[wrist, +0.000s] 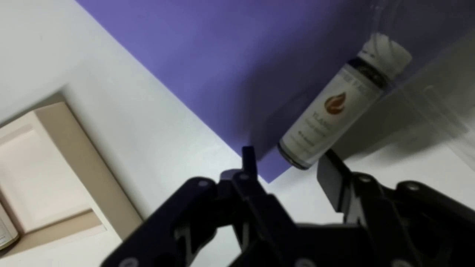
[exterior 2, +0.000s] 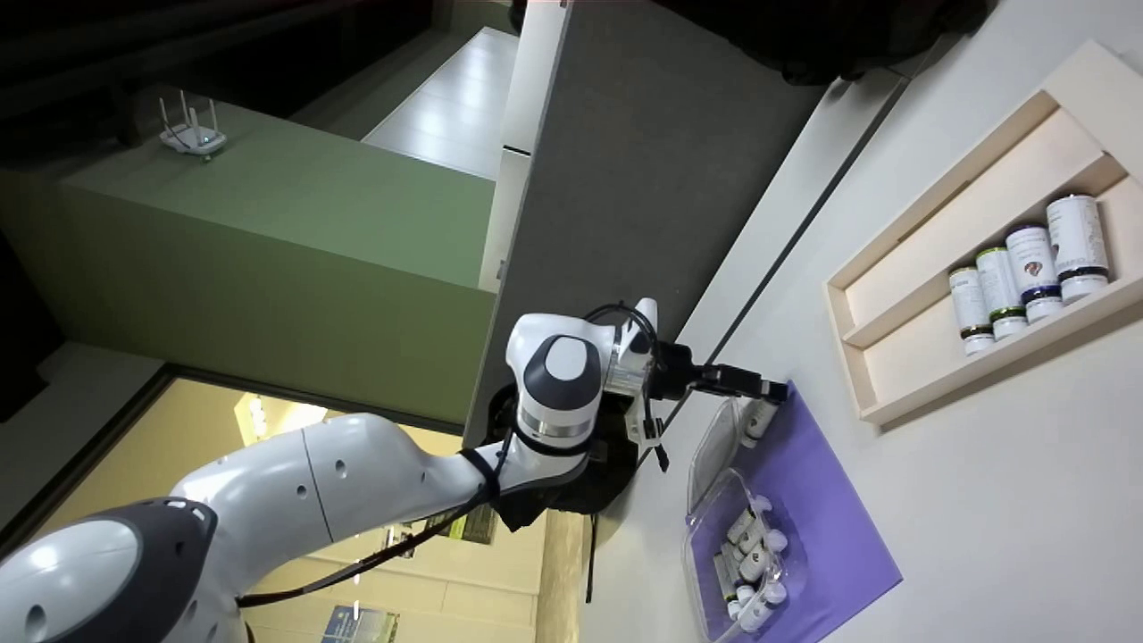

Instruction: Get the object from the purple paper and put it in the colourless box

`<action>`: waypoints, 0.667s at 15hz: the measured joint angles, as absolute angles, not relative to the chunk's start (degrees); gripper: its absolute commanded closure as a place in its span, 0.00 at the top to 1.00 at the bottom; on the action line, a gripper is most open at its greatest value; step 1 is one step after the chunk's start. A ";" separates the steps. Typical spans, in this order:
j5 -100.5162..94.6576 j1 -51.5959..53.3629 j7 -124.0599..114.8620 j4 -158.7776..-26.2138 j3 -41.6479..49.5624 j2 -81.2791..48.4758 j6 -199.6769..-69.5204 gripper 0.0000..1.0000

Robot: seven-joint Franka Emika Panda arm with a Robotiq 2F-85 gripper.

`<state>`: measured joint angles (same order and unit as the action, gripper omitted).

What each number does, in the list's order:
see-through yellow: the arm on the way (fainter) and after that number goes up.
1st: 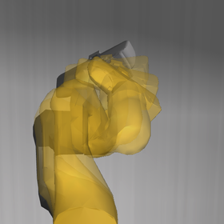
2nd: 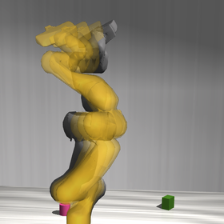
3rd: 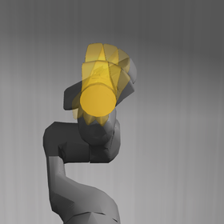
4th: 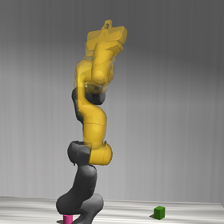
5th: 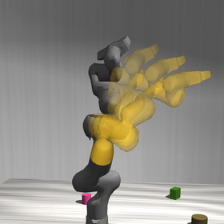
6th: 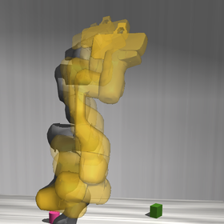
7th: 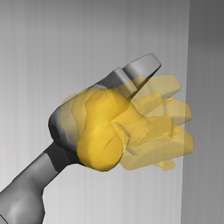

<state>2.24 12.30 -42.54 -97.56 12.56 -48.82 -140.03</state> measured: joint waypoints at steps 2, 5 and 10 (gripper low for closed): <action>2.10 12.12 -42.43 -97.55 12.55 -48.82 -139.92 0.13; 2.10 11.79 -42.38 -97.55 12.52 -48.82 -139.70 0.45; 2.11 11.34 -42.37 -96.85 12.47 -48.70 -135.01 0.59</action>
<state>2.11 11.34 -42.37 -96.85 12.47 -48.70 -135.01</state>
